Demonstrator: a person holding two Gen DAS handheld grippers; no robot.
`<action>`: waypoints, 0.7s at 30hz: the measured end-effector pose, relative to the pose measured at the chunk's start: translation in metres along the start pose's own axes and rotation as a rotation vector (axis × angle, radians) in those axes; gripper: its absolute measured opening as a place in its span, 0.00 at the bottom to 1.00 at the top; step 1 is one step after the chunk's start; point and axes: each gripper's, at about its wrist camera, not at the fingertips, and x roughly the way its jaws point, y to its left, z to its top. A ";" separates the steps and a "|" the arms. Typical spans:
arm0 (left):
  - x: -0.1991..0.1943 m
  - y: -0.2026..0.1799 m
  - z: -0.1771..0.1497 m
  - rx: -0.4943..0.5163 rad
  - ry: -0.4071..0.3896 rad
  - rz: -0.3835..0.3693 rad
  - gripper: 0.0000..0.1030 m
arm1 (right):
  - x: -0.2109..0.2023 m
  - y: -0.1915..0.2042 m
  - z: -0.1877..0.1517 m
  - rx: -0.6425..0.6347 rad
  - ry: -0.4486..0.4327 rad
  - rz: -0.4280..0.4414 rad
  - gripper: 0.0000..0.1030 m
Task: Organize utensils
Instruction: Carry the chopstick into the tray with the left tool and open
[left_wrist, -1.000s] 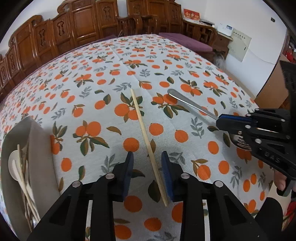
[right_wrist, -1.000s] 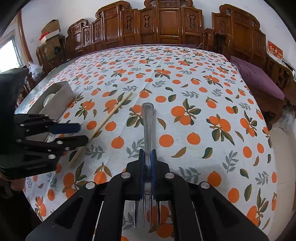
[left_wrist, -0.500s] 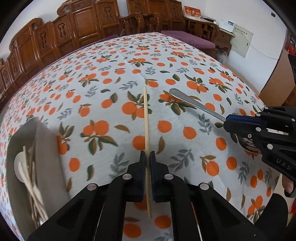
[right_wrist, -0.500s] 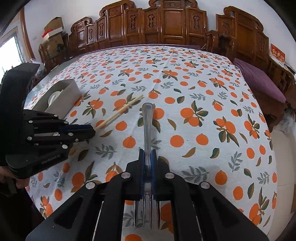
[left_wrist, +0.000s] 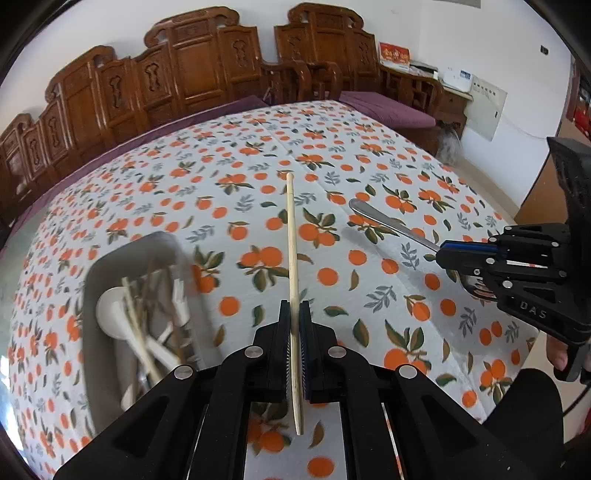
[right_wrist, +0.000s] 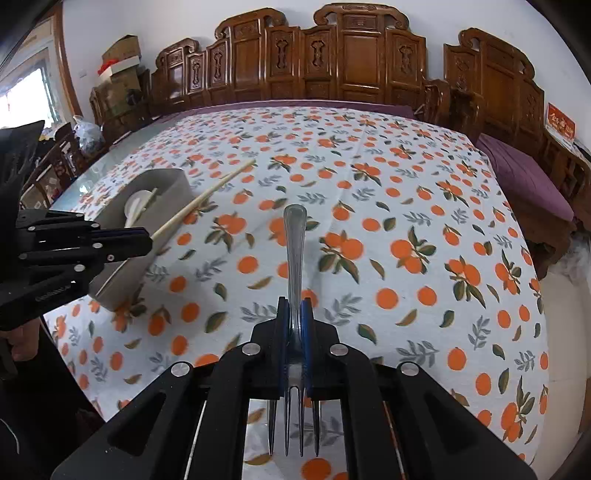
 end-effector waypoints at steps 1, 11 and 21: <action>-0.003 0.002 -0.001 -0.001 -0.004 0.002 0.04 | -0.002 0.004 0.001 -0.005 -0.004 0.003 0.08; -0.035 0.031 -0.016 -0.035 -0.035 0.037 0.04 | -0.006 0.032 0.004 -0.049 -0.010 0.021 0.08; -0.044 0.063 -0.029 -0.083 -0.036 0.066 0.04 | -0.004 0.039 0.001 -0.066 -0.001 0.022 0.08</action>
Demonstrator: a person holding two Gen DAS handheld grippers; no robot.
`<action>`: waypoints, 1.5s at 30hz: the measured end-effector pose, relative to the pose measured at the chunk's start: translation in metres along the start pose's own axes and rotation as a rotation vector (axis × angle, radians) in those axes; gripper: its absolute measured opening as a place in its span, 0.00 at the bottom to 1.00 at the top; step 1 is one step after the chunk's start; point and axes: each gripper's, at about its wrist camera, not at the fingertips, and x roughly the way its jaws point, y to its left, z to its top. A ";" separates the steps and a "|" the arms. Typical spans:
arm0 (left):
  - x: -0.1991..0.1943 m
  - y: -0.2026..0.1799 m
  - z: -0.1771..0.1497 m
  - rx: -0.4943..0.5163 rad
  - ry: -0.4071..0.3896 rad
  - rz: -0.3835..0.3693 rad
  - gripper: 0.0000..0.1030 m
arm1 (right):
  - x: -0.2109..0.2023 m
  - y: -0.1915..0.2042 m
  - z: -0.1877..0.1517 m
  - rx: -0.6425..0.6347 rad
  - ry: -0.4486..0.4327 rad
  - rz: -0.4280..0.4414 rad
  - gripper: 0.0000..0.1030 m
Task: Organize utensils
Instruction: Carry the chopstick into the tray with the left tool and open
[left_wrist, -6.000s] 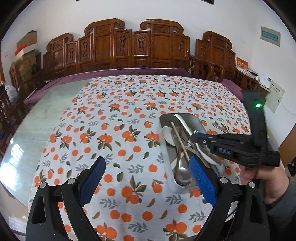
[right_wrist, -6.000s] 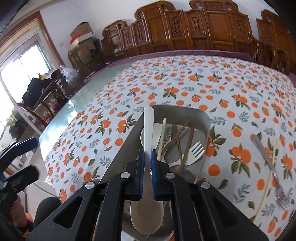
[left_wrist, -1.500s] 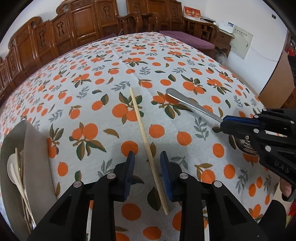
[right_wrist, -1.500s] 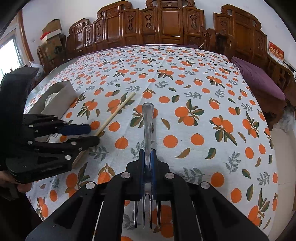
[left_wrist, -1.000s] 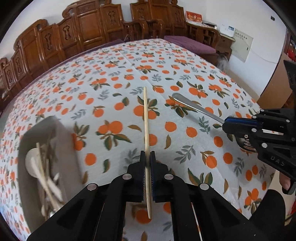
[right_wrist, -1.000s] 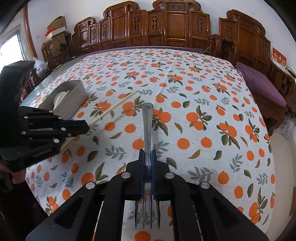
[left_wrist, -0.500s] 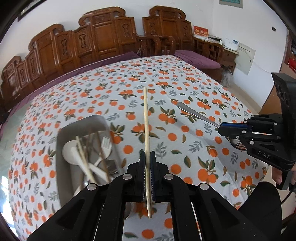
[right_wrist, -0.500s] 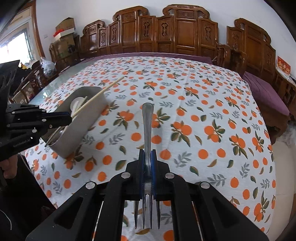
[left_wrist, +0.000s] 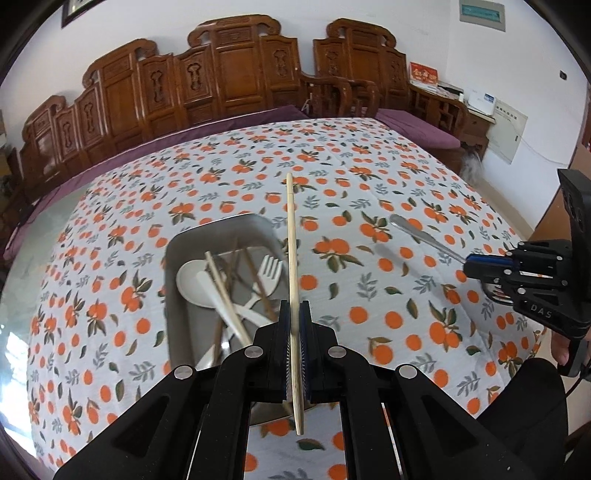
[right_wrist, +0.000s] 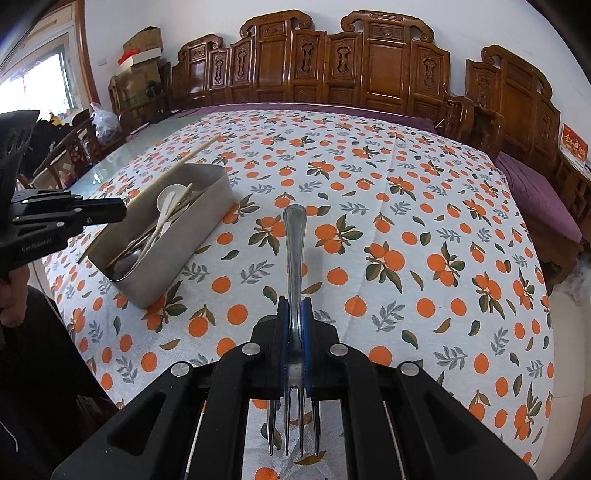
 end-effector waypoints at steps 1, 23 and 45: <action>0.001 0.004 -0.001 -0.004 0.002 0.002 0.04 | 0.001 0.000 0.000 0.000 0.002 -0.001 0.08; 0.051 0.035 -0.023 -0.059 0.070 0.010 0.04 | 0.024 -0.007 -0.013 0.033 0.059 0.006 0.08; 0.014 0.062 -0.020 -0.094 -0.034 0.008 0.20 | 0.029 0.025 0.006 0.039 0.038 0.052 0.08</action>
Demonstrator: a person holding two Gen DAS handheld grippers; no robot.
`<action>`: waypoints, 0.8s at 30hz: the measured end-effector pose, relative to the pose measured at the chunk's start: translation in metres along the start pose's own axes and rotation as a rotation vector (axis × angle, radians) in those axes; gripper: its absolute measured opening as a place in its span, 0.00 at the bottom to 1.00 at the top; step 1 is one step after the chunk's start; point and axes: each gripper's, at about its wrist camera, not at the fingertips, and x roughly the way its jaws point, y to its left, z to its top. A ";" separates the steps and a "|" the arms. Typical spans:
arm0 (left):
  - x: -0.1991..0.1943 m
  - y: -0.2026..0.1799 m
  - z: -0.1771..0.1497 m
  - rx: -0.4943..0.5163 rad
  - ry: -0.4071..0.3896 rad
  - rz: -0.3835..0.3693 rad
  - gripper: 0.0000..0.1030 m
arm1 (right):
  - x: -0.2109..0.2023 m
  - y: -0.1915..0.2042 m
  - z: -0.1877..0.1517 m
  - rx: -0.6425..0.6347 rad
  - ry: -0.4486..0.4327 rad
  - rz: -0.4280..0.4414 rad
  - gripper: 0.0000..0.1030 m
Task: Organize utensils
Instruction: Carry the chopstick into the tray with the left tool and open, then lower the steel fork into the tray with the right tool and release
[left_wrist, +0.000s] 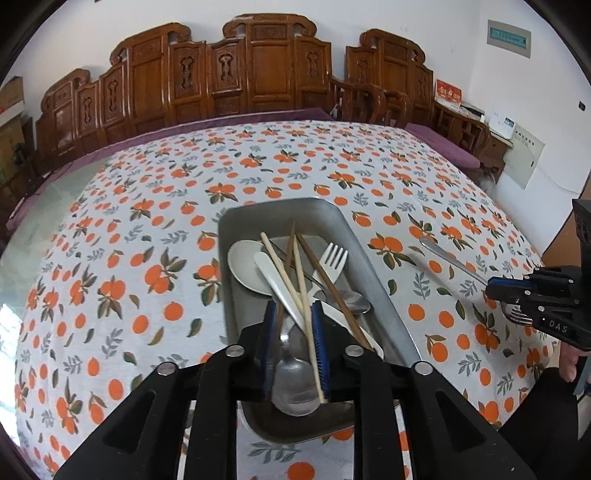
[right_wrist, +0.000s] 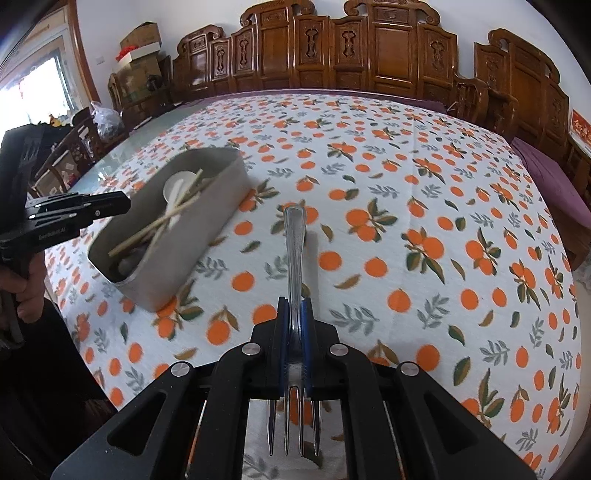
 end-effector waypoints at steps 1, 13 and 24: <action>-0.002 0.002 0.000 -0.002 -0.005 0.002 0.22 | 0.000 0.004 0.004 0.003 -0.006 0.009 0.08; -0.021 0.036 0.002 -0.046 -0.037 0.028 0.27 | 0.011 0.053 0.043 -0.008 -0.047 0.081 0.08; -0.032 0.055 0.003 -0.076 -0.058 0.043 0.57 | 0.042 0.096 0.070 -0.010 -0.038 0.137 0.08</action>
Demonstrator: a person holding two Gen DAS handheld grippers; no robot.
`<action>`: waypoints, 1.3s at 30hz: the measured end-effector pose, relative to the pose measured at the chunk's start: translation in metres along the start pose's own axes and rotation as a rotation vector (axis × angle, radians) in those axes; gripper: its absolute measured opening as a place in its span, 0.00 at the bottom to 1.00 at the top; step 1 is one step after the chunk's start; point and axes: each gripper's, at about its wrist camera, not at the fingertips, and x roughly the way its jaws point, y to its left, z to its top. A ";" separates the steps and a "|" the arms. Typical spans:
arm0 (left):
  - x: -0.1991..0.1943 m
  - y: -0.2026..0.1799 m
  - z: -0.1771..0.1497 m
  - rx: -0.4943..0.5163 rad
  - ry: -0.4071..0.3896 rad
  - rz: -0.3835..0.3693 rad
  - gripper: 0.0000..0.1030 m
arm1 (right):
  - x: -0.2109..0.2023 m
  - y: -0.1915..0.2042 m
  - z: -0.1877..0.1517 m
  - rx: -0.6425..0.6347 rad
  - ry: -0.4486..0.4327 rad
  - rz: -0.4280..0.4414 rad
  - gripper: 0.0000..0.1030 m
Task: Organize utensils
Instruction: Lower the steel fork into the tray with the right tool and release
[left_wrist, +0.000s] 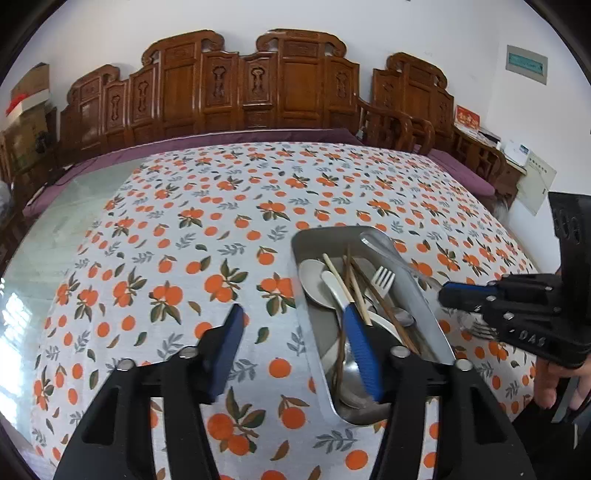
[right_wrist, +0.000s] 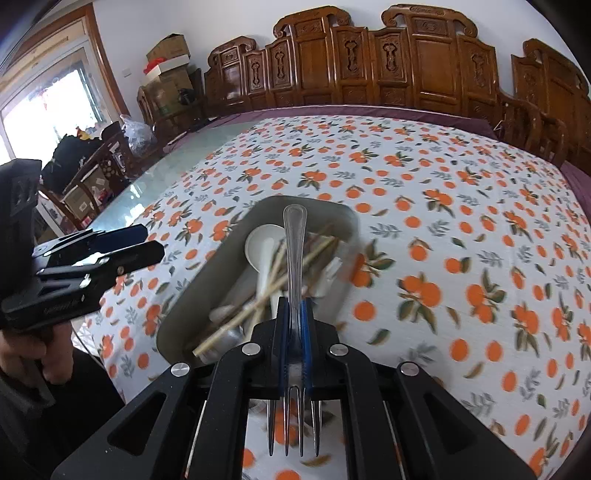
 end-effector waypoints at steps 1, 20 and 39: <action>0.000 0.002 0.000 -0.003 -0.001 0.004 0.59 | 0.005 0.004 0.002 0.001 0.003 0.005 0.08; -0.005 0.017 0.003 -0.028 -0.017 0.033 0.69 | 0.065 0.020 0.015 0.135 0.060 0.048 0.08; -0.006 0.017 0.004 -0.030 -0.015 0.032 0.69 | 0.066 0.035 0.016 0.073 0.055 0.074 0.05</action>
